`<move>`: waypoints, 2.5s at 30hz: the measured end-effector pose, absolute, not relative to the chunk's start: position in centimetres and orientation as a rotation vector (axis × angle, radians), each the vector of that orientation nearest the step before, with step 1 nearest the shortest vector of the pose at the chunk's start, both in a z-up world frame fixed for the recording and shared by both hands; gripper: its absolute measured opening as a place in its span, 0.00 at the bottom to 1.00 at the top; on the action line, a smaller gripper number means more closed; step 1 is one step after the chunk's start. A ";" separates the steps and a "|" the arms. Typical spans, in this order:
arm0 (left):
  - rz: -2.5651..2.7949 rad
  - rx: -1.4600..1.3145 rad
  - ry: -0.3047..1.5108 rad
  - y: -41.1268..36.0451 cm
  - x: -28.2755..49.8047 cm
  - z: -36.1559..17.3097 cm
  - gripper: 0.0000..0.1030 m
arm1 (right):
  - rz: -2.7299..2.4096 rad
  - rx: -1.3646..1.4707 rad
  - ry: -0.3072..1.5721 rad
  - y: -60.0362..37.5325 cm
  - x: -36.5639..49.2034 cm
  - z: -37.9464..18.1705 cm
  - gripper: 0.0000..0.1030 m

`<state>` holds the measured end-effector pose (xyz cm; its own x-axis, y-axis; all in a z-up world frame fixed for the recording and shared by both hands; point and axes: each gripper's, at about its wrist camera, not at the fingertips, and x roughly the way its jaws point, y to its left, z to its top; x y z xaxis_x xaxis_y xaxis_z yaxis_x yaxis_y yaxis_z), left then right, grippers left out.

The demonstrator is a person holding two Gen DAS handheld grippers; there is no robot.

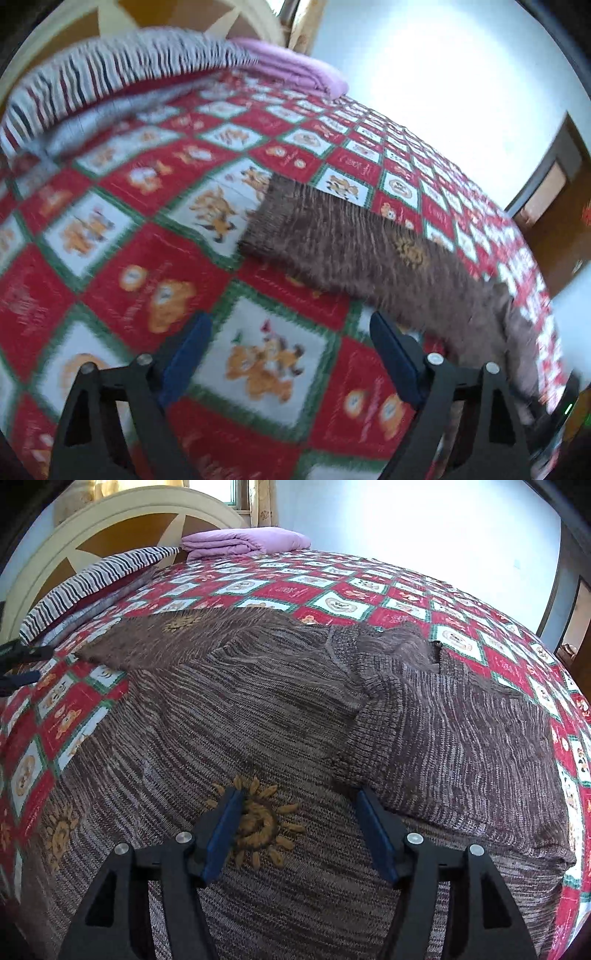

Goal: Fold small clothes

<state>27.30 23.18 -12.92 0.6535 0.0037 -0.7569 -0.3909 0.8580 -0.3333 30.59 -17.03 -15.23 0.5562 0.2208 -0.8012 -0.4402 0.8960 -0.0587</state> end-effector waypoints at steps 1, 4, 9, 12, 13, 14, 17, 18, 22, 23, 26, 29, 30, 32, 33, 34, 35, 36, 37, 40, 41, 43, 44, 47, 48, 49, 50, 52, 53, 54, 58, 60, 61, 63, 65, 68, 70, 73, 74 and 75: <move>0.243 -0.525 0.837 23.0 27.6 -13.2 0.79 | 0.392 -0.271 0.897 -17.1 30.2 -15.0 0.64; 0.241 -0.633 0.852 23.7 28.9 -14.4 0.75 | 0.371 -0.287 0.881 -17.1 29.8 -14.3 0.67; 0.269 -0.794 0.803 25.4 30.5 -15.6 0.68 | 0.349 -0.289 0.870 -17.6 29.5 -14.1 0.73; 0.265 -0.837 0.785 25.9 31.4 -15.8 0.68 | 0.350 -0.283 0.869 -17.6 29.4 -14.2 0.73; 0.271 -0.850 0.780 26.1 31.7 -15.9 0.68 | 0.350 -0.283 0.869 -17.6 29.4 -14.2 0.73; 0.273 -0.862 0.772 26.3 31.8 -16.0 0.68 | 0.349 -0.283 0.868 -17.6 29.4 -14.2 0.73; 0.277 -0.871 0.750 26.6 32.2 -16.2 0.68 | 0.348 -0.284 0.865 -17.6 29.3 -14.2 0.73; 0.278 -0.869 0.743 26.6 32.3 -16.3 0.68 | 0.347 -0.284 0.865 -17.6 29.3 -14.2 0.73; 0.311 -0.824 0.739 26.5 32.7 -16.3 0.50 | 0.348 -0.281 0.865 -17.6 29.3 -14.2 0.74; 0.315 -0.814 0.743 26.5 32.8 -16.3 0.20 | 0.348 -0.280 0.865 -17.6 29.3 -14.2 0.74; 0.300 -0.814 0.781 26.8 33.1 -16.8 0.07 | 0.348 -0.281 0.864 -17.6 29.3 -14.2 0.74; 0.301 -0.775 0.746 26.7 32.5 -15.6 0.07 | 0.347 -0.283 0.865 -17.6 29.3 -14.2 0.74; 0.297 -0.775 0.738 26.7 32.4 -15.2 0.07 | 0.351 -0.279 0.863 -17.6 29.3 -14.1 0.74; 0.291 -0.759 0.724 26.5 32.3 -14.2 0.07 | 0.369 -0.247 0.852 -18.1 29.1 -13.6 0.74; 0.285 -0.748 0.714 26.3 32.4 -13.5 0.07 | 0.380 -0.225 0.845 -18.5 29.0 -13.2 0.74; 0.273 -0.743 0.706 26.1 32.5 -12.9 0.07 | 0.390 -0.193 0.829 -19.1 28.7 -12.5 0.74; 0.263 -0.733 0.699 25.8 32.6 -12.2 0.07 | 0.394 -0.171 0.814 -19.6 28.4 -12.0 0.74; 0.257 -0.712 0.694 25.4 32.8 -11.3 0.07 | 0.398 -0.152 0.799 -20.3 28.1 -11.3 0.74; 0.250 -0.694 0.684 25.0 33.0 -10.5 0.07 | 0.401 -0.139 0.784 -21.0 27.8 -10.6 0.74; 0.224 -0.638 0.659 23.4 33.8 -8.0 0.07 | 0.383 -0.148 0.742 -23.1 27.0 -8.7 0.74; 0.214 -0.627 0.651 22.8 34.0 -7.3 0.07 | 0.373 -0.156 0.730 -23.9 26.8 -8.1 0.74; 0.184 -0.607 0.630 21.4 34.4 -5.7 0.07 | 0.341 -0.170 0.712 -25.7 26.5 -7.2 0.74; 0.172 -0.587 0.622 20.4 34.6 -5.0 0.07 | 0.329 -0.173 0.709 -26.4 26.4 -7.0 0.74; 0.122 -0.538 0.600 17.4 35.2 -2.8 0.07 | 0.283 -0.176 0.697 -29.1 25.8 -6.7 0.74; 0.105 -0.517 0.597 16.2 35.4 -2.1 0.07 | 0.273 -0.172 0.697 -29.7 25.7 -6.7 0.74; 0.090 -0.499 0.595 15.1 35.6 -1.6 0.07 | 0.264 -0.163 0.703 -30.5 25.4 -6.9 0.74; 0.072 -0.482 0.595 13.9 35.9 -1.2 0.07 | 0.257 -0.153 0.708 -31.1 25.3 -7.2 0.74; 0.036 -0.457 0.595 11.5 36.3 -0.4 0.07 | 0.242 -0.125 0.715 -32.3 24.8 -7.8 0.74; 0.024 -0.439 0.594 10.3 36.5 -0.1 0.07 | 0.237 -0.110 0.718 -32.8 24.6 -8.1 0.74; 0.010 -0.416 0.591 8.8 36.6 0.1 0.07 | 0.234 -0.100 0.720 -33.1 24.5 -8.4 0.74; -0.036 -0.303 0.597 2.3 37.3 -0.5 0.07 | 0.230 -0.074 0.725 -33.9 24.1 -9.5 0.74; -0.046 -0.221 0.610 -1.5 37.6 -1.8 0.07 | 0.236 -0.062 0.732 -34.1 24.1 -9.8 0.74; -0.048 -0.189 0.614 -2.9 37.7 -2.4 0.07 | 0.235 -0.056 0.735 -34.3 24.1 -10.0 0.74; -0.058 -0.101 0.648 -6.7 38.1 -5.1 0.07 | 0.231 -0.048 0.745 -34.5 24.2 -10.5 0.74; -0.064 -0.044 0.686 -9.7 38.0 -7.2 0.09 | 0.232 -0.028 0.771 -34.9 24.4 -11.2 0.74; -0.104 0.065 0.798 -14.2 37.8 -10.8 0.32 | 0.242 0.015 0.799 -35.7 24.8 -11.8 0.74; -0.155 0.118 0.804 -15.7 36.4 -11.6 0.32 | 0.243 0.042 0.808 -36.2 25.0 -12.0 0.74; -0.199 0.179 0.733 -15.4 33.9 -10.4 0.44 | 0.251 0.047 0.823 -36.1 25.1 -12.3 0.74; -0.198 0.181 0.709 -14.8 33.4 -9.9 0.54 | 0.251 0.042 0.825 -36.0 25.1 -12.4 0.74; -0.184 0.183 0.673 -13.2 32.8 -8.9 0.63 | 0.251 0.038 0.826 -35.9 25.0 -12.4 0.74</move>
<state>32.77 -13.23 -8.93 0.7673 -0.1092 -0.6319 0.2272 0.9678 0.1087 25.04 -35.86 -12.42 0.6503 0.2354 -0.7223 -0.2060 0.9698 0.1307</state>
